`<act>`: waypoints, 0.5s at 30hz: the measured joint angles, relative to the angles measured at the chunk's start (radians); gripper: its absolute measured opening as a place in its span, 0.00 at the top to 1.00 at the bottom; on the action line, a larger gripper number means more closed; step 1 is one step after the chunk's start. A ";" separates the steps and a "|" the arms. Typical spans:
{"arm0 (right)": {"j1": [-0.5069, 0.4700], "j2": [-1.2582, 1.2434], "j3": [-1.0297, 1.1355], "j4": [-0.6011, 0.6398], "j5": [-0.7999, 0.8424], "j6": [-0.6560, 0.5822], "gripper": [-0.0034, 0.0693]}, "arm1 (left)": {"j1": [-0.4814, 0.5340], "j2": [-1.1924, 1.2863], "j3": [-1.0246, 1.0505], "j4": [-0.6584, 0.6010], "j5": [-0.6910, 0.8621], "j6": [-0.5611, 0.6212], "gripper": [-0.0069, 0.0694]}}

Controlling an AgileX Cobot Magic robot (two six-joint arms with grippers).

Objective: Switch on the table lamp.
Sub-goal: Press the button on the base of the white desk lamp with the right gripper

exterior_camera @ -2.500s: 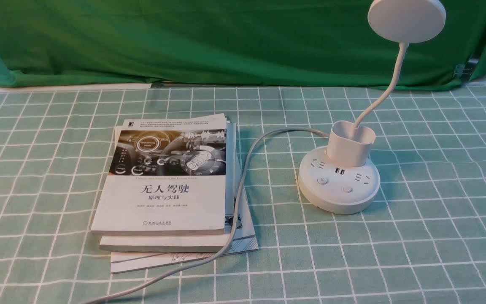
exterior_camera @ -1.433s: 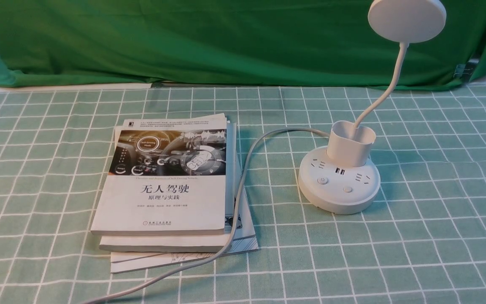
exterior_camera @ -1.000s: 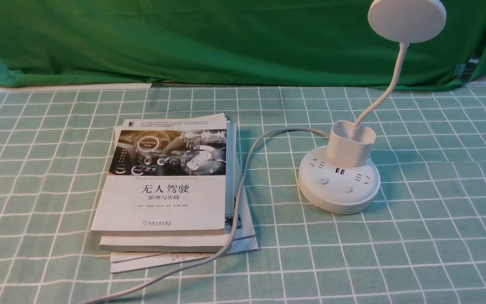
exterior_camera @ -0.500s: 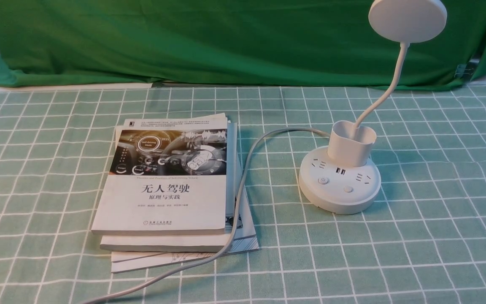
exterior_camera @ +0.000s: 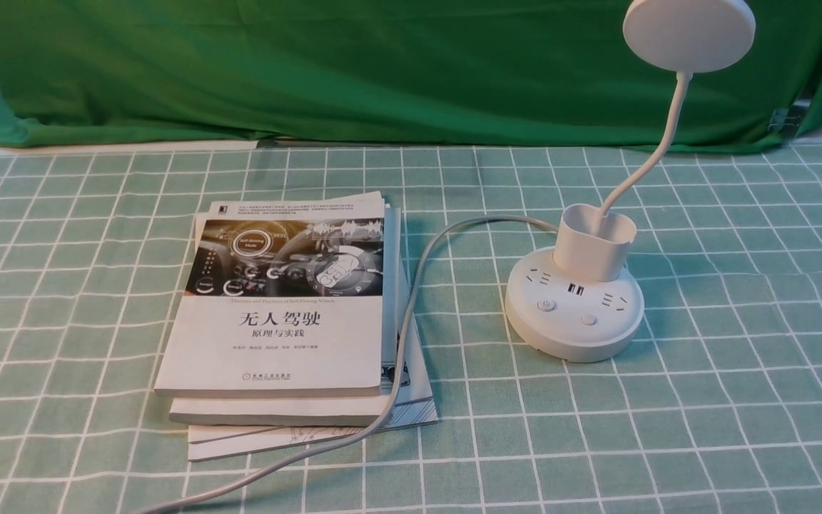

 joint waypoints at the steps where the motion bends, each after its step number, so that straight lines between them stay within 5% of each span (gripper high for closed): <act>1: 0.008 0.054 -0.052 0.000 0.048 -0.050 0.91 | 0.000 0.000 0.000 0.000 0.000 0.000 0.88; 8: 0.062 0.466 -0.370 0.000 0.379 -0.257 0.91 | 0.000 0.000 0.000 0.000 0.000 0.000 0.88; 15: 0.178 0.760 -0.437 0.000 0.347 -0.289 0.91 | 0.000 0.000 0.000 0.000 0.000 0.000 0.88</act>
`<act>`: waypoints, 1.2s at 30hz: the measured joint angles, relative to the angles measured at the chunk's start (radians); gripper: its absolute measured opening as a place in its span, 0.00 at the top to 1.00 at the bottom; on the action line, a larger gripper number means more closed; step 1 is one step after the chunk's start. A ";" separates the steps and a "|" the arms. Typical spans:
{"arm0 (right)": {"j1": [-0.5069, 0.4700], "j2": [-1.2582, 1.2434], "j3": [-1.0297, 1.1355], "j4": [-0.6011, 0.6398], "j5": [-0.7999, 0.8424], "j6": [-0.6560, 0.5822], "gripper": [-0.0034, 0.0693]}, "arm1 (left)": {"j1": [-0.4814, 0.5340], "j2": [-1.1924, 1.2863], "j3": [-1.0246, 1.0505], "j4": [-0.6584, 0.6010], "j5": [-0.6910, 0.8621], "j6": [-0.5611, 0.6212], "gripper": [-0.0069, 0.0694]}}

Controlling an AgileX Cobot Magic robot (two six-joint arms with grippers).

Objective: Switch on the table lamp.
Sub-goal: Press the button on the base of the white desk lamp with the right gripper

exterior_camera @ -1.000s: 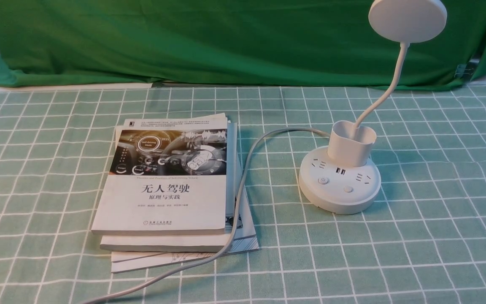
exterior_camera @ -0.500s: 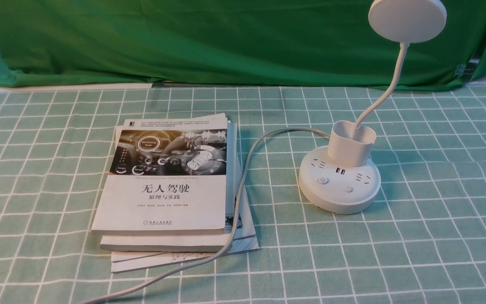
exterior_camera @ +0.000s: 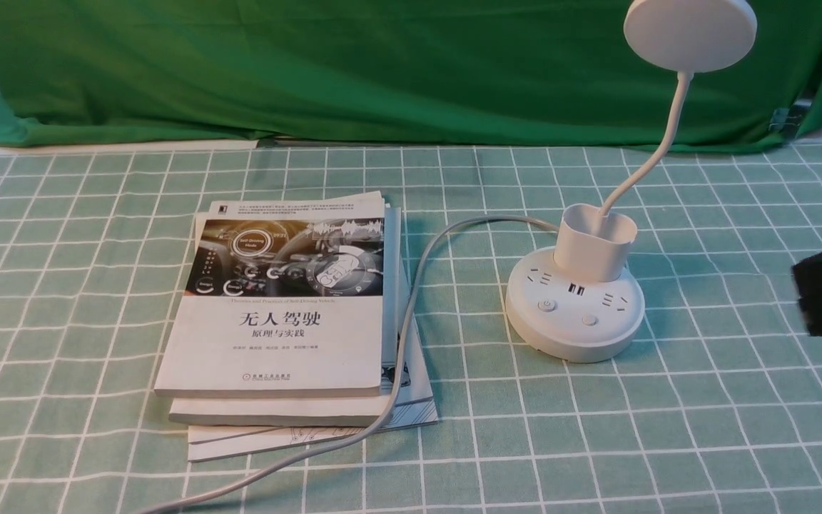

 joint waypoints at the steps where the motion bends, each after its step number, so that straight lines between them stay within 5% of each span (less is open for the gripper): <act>1: 0.021 0.047 -0.001 0.000 -0.024 -0.001 0.91 | 0.000 0.000 0.000 0.000 0.000 0.000 0.88; 14: 0.114 0.491 -0.130 0.002 -0.157 -0.028 0.91 | 0.000 0.000 0.000 0.000 0.000 0.000 0.88; 36: 0.116 0.661 -0.139 0.004 -0.374 -0.028 0.91 | 0.000 0.000 0.000 0.000 0.000 0.000 0.88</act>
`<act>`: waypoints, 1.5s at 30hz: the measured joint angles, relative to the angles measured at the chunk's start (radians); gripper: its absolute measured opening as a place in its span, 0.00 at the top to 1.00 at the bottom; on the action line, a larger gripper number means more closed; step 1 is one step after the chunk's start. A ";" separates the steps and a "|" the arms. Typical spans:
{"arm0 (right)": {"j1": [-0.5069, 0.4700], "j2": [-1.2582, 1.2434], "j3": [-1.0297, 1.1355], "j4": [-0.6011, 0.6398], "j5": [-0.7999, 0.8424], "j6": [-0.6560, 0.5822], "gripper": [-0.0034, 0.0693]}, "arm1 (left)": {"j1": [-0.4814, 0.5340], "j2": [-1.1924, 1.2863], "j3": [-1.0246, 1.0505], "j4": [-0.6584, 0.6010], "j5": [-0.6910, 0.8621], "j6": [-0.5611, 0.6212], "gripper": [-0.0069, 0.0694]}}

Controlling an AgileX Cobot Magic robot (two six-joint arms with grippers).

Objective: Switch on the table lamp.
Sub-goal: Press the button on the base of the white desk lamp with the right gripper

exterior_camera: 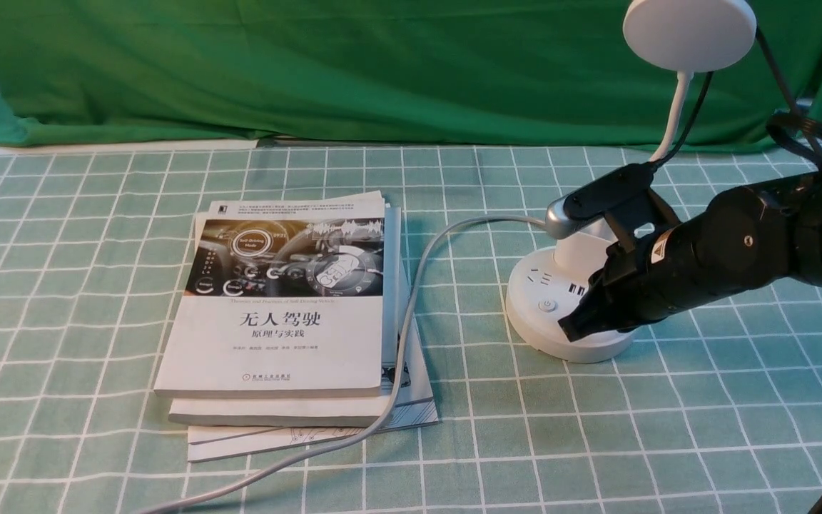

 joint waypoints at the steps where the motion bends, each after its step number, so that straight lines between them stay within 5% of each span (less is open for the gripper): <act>1: 0.000 0.005 0.000 -0.003 -0.001 0.000 0.91 | 0.000 0.000 0.000 0.000 0.000 0.000 0.88; 45: -0.011 0.039 0.000 -0.027 -0.054 0.006 0.91 | 0.000 0.000 0.000 0.000 0.000 0.000 0.88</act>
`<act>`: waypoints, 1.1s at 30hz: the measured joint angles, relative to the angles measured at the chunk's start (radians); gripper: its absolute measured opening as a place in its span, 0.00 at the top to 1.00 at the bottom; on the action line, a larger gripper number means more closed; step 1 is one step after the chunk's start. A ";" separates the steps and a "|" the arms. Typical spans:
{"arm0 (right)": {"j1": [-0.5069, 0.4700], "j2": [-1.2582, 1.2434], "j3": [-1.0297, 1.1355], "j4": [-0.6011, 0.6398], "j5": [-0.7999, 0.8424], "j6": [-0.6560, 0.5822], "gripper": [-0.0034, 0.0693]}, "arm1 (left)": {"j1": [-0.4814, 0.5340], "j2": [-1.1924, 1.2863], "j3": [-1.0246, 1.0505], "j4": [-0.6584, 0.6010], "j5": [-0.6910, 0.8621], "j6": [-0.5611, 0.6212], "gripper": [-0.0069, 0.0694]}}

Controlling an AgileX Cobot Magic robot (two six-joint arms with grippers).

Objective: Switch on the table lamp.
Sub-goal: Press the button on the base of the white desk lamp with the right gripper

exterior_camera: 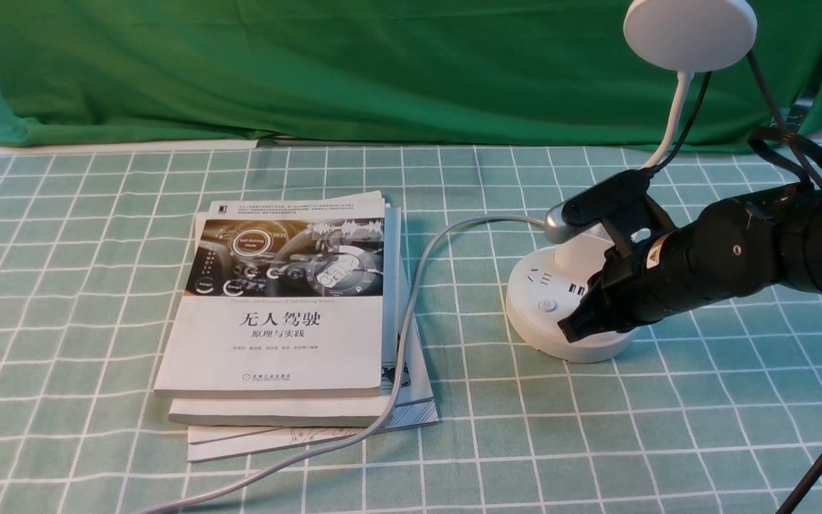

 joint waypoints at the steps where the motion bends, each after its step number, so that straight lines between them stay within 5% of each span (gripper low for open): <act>1: 0.000 0.004 -0.001 0.000 -0.006 0.000 0.91 | 0.000 0.000 0.000 0.000 0.000 0.000 0.88; 33: 0.002 -0.014 -0.008 -0.010 0.036 0.000 0.91 | 0.000 0.000 0.000 0.000 0.000 0.000 0.88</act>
